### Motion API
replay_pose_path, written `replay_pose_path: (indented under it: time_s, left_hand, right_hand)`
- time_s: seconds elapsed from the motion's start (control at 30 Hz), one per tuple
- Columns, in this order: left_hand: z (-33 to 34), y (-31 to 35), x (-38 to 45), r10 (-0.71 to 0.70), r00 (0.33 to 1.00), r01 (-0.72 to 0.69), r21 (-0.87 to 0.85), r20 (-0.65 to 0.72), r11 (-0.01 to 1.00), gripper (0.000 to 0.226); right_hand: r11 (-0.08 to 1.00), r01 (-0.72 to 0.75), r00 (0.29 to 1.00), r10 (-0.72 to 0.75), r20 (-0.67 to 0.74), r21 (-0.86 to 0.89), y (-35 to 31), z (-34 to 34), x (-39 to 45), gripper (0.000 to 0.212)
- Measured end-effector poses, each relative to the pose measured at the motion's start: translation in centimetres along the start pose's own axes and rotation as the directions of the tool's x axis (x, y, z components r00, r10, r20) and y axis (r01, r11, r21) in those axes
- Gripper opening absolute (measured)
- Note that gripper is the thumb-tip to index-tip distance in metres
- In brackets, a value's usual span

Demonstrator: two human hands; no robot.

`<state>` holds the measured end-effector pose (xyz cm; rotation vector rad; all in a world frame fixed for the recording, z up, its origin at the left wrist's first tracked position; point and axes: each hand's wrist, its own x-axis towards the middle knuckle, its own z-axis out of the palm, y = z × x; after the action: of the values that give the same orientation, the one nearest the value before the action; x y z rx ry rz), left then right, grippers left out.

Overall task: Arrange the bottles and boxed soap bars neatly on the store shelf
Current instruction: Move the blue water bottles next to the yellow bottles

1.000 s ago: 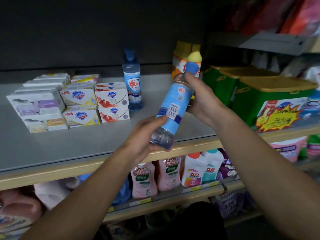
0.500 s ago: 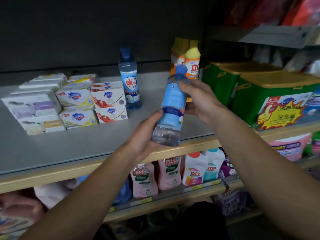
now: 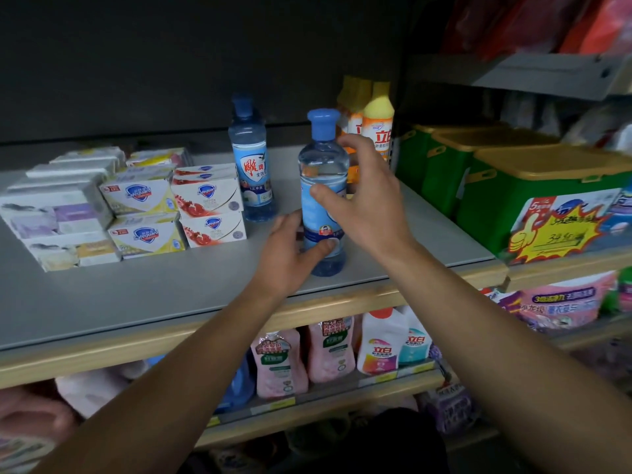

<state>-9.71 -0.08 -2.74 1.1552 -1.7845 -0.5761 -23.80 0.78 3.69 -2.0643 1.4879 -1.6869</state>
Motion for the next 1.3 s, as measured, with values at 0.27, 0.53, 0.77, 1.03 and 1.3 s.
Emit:
replay_pose_path:
  time_s: [0.27, 0.53, 0.77, 1.03, 1.3]
  left_hand:
    - [-0.4, -0.6, 1.6, 0.000, 0.999, 0.002, 0.060, -0.037, 0.998, 0.064]
    - [2.3, -1.4, 4.1, 0.040, 0.980, -0.022, 0.098, -0.196, 0.995, 0.059]
    - [4.4, -3.5, 10.5, -0.084, 0.975, 0.104, 0.088, -0.207, 0.991, 0.057]
    - [6.4, -6.4, 18.9, -0.153, 0.966, 0.177, 0.102, -0.206, 0.979, 0.053]
    - [8.5, -8.5, 25.3, -0.159, 0.952, 0.212, 0.187, -0.260, 0.959, 0.047]
  right_hand:
    - [0.891, -0.255, 0.908, 0.354, 0.223, -0.375, 8.7, -2.4, -1.9, 0.057]
    - [0.672, -0.105, 0.774, 0.518, 0.365, -0.733, 12.3, -2.6, -2.2, 0.065]
    - [0.678, -0.087, 0.799, 0.486, 0.356, -0.730, 12.9, -2.4, -2.4, 0.063]
    - [0.700, -0.104, 0.813, 0.470, 0.345, -0.707, 12.9, -2.4, -2.4, 0.063]
    - [0.682, -0.114, 0.803, 0.491, 0.337, -0.722, 12.5, -2.3, -2.5, 0.060]
